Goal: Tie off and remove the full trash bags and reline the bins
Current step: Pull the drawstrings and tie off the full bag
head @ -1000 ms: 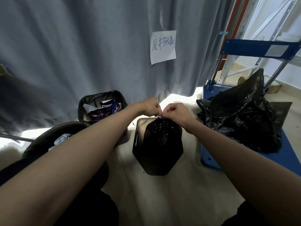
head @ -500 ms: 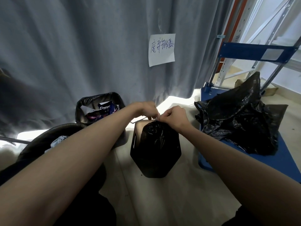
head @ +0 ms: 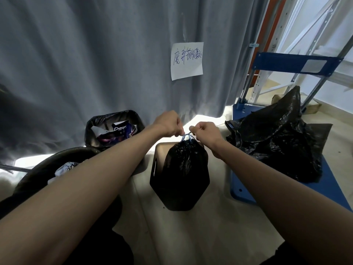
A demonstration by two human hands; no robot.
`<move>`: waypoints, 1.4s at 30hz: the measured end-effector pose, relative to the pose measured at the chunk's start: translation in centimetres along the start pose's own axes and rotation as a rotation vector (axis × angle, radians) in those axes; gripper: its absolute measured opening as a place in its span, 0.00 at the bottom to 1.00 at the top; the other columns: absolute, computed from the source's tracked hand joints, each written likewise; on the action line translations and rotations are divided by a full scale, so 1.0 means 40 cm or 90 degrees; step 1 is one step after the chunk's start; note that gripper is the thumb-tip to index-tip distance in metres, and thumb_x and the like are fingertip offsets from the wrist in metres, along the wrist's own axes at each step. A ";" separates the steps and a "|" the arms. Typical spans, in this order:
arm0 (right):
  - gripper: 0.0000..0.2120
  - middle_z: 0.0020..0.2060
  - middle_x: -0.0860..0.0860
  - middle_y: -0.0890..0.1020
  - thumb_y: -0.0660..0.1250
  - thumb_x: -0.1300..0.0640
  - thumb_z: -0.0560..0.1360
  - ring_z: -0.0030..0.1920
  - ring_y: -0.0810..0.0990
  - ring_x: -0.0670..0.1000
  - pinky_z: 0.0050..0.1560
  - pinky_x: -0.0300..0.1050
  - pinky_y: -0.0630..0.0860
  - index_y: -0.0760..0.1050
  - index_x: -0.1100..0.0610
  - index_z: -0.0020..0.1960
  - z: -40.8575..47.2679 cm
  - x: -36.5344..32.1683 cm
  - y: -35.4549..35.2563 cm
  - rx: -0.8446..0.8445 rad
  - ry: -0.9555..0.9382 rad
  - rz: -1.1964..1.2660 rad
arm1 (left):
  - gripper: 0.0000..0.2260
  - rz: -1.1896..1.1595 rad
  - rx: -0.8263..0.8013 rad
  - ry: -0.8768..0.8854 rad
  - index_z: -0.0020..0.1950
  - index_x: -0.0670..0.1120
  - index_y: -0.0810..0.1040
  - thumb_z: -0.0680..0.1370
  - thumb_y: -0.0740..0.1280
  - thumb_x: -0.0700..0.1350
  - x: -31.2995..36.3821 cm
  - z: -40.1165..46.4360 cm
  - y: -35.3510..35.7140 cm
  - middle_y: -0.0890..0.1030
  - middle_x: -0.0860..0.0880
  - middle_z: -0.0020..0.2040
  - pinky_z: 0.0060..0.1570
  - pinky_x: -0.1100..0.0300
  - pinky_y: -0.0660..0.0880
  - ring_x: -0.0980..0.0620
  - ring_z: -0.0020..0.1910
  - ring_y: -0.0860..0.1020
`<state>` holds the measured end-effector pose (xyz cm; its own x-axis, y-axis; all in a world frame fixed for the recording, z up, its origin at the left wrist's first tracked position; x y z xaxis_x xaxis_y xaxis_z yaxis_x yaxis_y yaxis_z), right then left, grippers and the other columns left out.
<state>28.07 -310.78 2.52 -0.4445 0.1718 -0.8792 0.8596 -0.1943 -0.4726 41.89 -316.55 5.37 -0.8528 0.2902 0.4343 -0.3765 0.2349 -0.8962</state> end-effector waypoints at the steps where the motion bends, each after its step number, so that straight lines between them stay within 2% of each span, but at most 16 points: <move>1: 0.10 0.43 0.54 0.82 0.68 0.55 0.76 0.44 0.78 0.52 0.48 0.42 0.73 0.77 0.56 0.37 0.001 -0.001 -0.005 0.001 -0.010 -0.019 | 0.08 0.003 0.005 -0.001 0.32 0.49 0.83 0.70 0.73 0.39 -0.001 -0.001 0.000 0.81 0.56 0.30 0.52 0.56 0.79 0.56 0.36 0.80; 3: 0.09 0.46 0.58 0.84 0.67 0.58 0.76 0.48 0.80 0.54 0.54 0.47 0.77 0.81 0.62 0.41 0.002 0.000 -0.011 -0.016 -0.027 -0.080 | 0.02 0.029 0.002 -0.006 0.39 0.45 0.85 0.71 0.75 0.42 -0.008 -0.007 0.002 0.84 0.52 0.36 0.54 0.53 0.78 0.53 0.42 0.82; 4: 0.09 0.46 0.60 0.84 0.67 0.59 0.75 0.47 0.80 0.55 0.53 0.47 0.78 0.81 0.64 0.42 0.000 0.003 -0.012 -0.034 -0.035 -0.136 | 0.04 0.062 0.002 -0.016 0.42 0.45 0.85 0.71 0.75 0.44 -0.016 -0.011 0.003 0.85 0.49 0.40 0.55 0.53 0.78 0.50 0.45 0.83; 8: 0.12 0.41 0.59 0.84 0.62 0.60 0.75 0.42 0.78 0.55 0.42 0.44 0.73 0.81 0.66 0.44 -0.014 0.041 -0.014 -0.114 -0.046 -0.371 | 0.09 0.177 0.017 -0.071 0.50 0.47 0.85 0.72 0.74 0.48 -0.081 -0.040 0.008 0.84 0.47 0.50 0.54 0.56 0.76 0.46 0.53 0.81; 11: 0.13 0.45 0.57 0.83 0.59 0.58 0.77 0.47 0.78 0.59 0.43 0.45 0.72 0.79 0.64 0.43 -0.023 0.081 -0.005 -0.145 -0.068 -0.481 | 0.12 0.217 0.025 -0.109 0.53 0.47 0.83 0.73 0.73 0.49 -0.126 -0.062 0.052 0.82 0.45 0.53 0.53 0.56 0.73 0.44 0.54 0.80; 17: 0.07 0.37 0.55 0.77 0.64 0.58 0.75 0.40 0.73 0.55 0.38 0.43 0.67 0.75 0.59 0.39 -0.030 0.126 0.008 -0.173 -0.064 -0.542 | 0.04 0.277 0.075 -0.124 0.47 0.47 0.80 0.75 0.68 0.46 -0.149 -0.089 0.120 0.82 0.45 0.50 0.49 0.55 0.65 0.45 0.51 0.79; 20: 0.11 0.40 0.59 0.82 0.63 0.58 0.77 0.40 0.78 0.57 0.41 0.46 0.75 0.78 0.64 0.42 -0.030 0.117 0.009 -0.132 -0.080 -0.447 | 0.05 0.251 0.117 -0.136 0.47 0.46 0.81 0.75 0.69 0.46 -0.167 -0.099 0.099 0.83 0.45 0.50 0.55 0.54 0.69 0.45 0.52 0.80; 22: 0.11 0.35 0.59 0.82 0.66 0.57 0.77 0.36 0.79 0.53 0.40 0.43 0.77 0.79 0.62 0.39 -0.035 0.106 -0.003 -0.140 -0.066 -0.262 | 0.10 0.129 0.106 -0.181 0.49 0.46 0.85 0.72 0.73 0.50 -0.187 -0.106 0.074 0.84 0.45 0.50 0.58 0.54 0.73 0.46 0.53 0.80; 24: 0.12 0.32 0.57 0.80 0.67 0.57 0.77 0.34 0.76 0.50 0.38 0.38 0.75 0.77 0.58 0.35 -0.044 0.084 -0.014 -0.167 -0.045 -0.073 | 0.09 -0.001 0.084 -0.194 0.45 0.46 0.87 0.69 0.76 0.49 -0.187 -0.111 0.043 0.85 0.45 0.46 0.55 0.53 0.77 0.46 0.50 0.82; 27: 0.12 0.33 0.53 0.77 0.68 0.54 0.77 0.36 0.74 0.51 0.43 0.44 0.73 0.77 0.57 0.37 -0.054 0.066 -0.007 -0.221 0.003 0.094 | 0.02 -0.175 0.080 -0.136 0.39 0.42 0.86 0.69 0.75 0.40 -0.154 -0.121 0.012 0.85 0.42 0.40 0.51 0.52 0.80 0.48 0.40 0.81; 29: 0.10 0.36 0.48 0.82 0.69 0.52 0.77 0.40 0.76 0.50 0.45 0.43 0.71 0.79 0.56 0.40 -0.057 0.061 0.007 -0.242 0.024 0.134 | 0.03 -0.264 0.069 -0.089 0.39 0.40 0.85 0.69 0.73 0.33 -0.126 -0.133 0.008 0.85 0.42 0.38 0.48 0.57 0.80 0.51 0.36 0.79; 32: 0.09 0.50 0.52 0.86 0.67 0.53 0.78 0.49 0.82 0.48 0.49 0.38 0.74 0.80 0.57 0.43 -0.053 0.050 0.030 -0.276 0.031 0.216 | 0.05 -0.269 0.052 -0.058 0.40 0.40 0.85 0.69 0.73 0.32 -0.104 -0.142 0.002 0.83 0.50 0.31 0.38 0.70 0.76 0.56 0.31 0.77; 34: 0.10 0.54 0.58 0.84 0.65 0.55 0.79 0.50 0.84 0.49 0.45 0.35 0.78 0.80 0.62 0.49 -0.049 0.041 0.041 -0.288 0.045 0.296 | 0.04 -0.231 0.033 -0.046 0.41 0.42 0.86 0.69 0.74 0.34 -0.095 -0.137 -0.004 0.83 0.49 0.33 0.40 0.67 0.77 0.56 0.33 0.78; 38: 0.22 0.54 0.55 0.84 0.69 0.46 0.76 0.53 0.84 0.50 0.53 0.40 0.78 0.79 0.63 0.59 -0.045 0.041 0.057 -0.307 0.082 0.342 | 0.04 -0.170 0.024 -0.039 0.41 0.44 0.86 0.68 0.75 0.37 -0.086 -0.115 -0.026 0.82 0.51 0.32 0.39 0.64 0.75 0.58 0.30 0.77; 40: 0.19 0.52 0.53 0.84 0.70 0.49 0.75 0.53 0.85 0.51 0.54 0.40 0.78 0.80 0.63 0.57 -0.039 0.046 0.062 -0.309 0.079 0.331 | 0.04 -0.189 0.028 -0.025 0.38 0.47 0.86 0.68 0.76 0.38 -0.073 -0.106 -0.038 0.82 0.54 0.30 0.35 0.68 0.74 0.59 0.30 0.76; 42: 0.14 0.51 0.56 0.84 0.68 0.58 0.76 0.49 0.85 0.51 0.47 0.36 0.78 0.80 0.64 0.58 -0.030 0.052 0.067 -0.282 0.063 0.289 | 0.05 -0.211 0.038 -0.001 0.37 0.49 0.85 0.67 0.76 0.39 -0.055 -0.098 -0.050 0.82 0.54 0.30 0.34 0.70 0.73 0.59 0.31 0.76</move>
<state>29.74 -309.77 -0.50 -0.0042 0.2584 -0.9660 0.9888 0.1454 0.0346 45.92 -314.02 6.55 -0.6809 0.2059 0.7028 -0.6540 0.2610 -0.7101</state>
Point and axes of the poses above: each hand's wrist, its own z-axis towards the middle knuckle, its own y-axis out of the palm, x = y × z, the point moved 5 cm from there along z, towards the middle knuckle
